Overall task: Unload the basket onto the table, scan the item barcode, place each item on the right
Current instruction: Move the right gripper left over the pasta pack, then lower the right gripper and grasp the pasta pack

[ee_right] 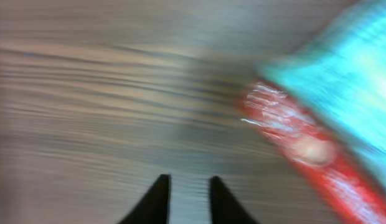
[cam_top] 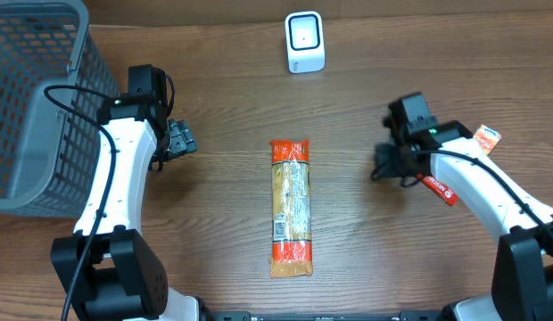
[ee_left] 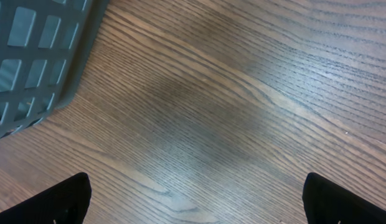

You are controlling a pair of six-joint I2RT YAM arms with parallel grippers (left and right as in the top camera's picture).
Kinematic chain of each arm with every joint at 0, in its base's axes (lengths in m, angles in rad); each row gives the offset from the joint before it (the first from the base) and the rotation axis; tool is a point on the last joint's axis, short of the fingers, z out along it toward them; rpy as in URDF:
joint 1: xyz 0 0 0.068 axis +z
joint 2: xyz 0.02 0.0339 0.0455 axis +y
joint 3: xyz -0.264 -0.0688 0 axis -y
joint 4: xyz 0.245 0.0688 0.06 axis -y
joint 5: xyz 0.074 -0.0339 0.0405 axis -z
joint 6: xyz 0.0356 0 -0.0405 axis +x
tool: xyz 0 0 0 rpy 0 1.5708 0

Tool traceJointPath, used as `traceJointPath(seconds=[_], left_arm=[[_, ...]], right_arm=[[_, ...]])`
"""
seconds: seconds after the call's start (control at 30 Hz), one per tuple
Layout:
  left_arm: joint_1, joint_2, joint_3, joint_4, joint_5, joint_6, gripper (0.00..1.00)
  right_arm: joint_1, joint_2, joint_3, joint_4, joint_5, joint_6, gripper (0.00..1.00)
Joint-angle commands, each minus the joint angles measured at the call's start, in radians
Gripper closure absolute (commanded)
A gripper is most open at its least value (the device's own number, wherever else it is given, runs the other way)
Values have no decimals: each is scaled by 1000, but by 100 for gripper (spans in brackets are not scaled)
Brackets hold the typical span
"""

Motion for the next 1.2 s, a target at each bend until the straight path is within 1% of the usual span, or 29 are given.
traceJointPath(seconds=[0.0, 0.07, 0.13, 0.2, 0.33, 0.47, 0.53, 0.7, 0.8, 0.87, 0.93, 1.03, 1.13, 1.17], left_arm=[[-2, -20, 18, 0, -6, 26, 0], [-3, -20, 18, 0, -6, 26, 0], [-3, -20, 18, 0, -6, 26, 0], [-3, -20, 18, 0, -6, 26, 0], [-2, -20, 18, 0, -6, 26, 0], [-3, -20, 18, 0, -6, 26, 0], [-3, -20, 18, 0, -6, 25, 0], [-3, -20, 18, 0, -6, 26, 0], [-3, -20, 18, 0, -6, 26, 0], [-3, -20, 18, 0, -6, 25, 0], [-3, -20, 18, 0, -6, 26, 0], [-3, -20, 18, 0, -6, 26, 0], [-3, -20, 18, 0, -6, 26, 0], [-3, -20, 18, 0, -6, 26, 0]], right_arm=[[104, -16, 61, 45, -343, 71, 35], [167, -16, 59, 91, -331, 121, 15], [238, -16, 55, 130, -265, 187, 0], [306, -14, 55, 149, -161, 254, 0], [479, 8, 56, 143, 145, 404, 0], [558, 56, 72, 136, 206, 467, 0], [580, 83, 72, 132, 240, 469, 0], [586, 137, 72, 95, 225, 462, 0], [586, 138, 84, 85, 190, 412, 0], [586, 138, 111, 8, 199, 401, 0], [586, 138, 132, -31, 198, 396, 0], [589, 138, 182, -47, 108, 393, 0], [591, 137, 211, 34, -23, 394, 0], [591, 137, 213, 66, -97, 393, 0]])
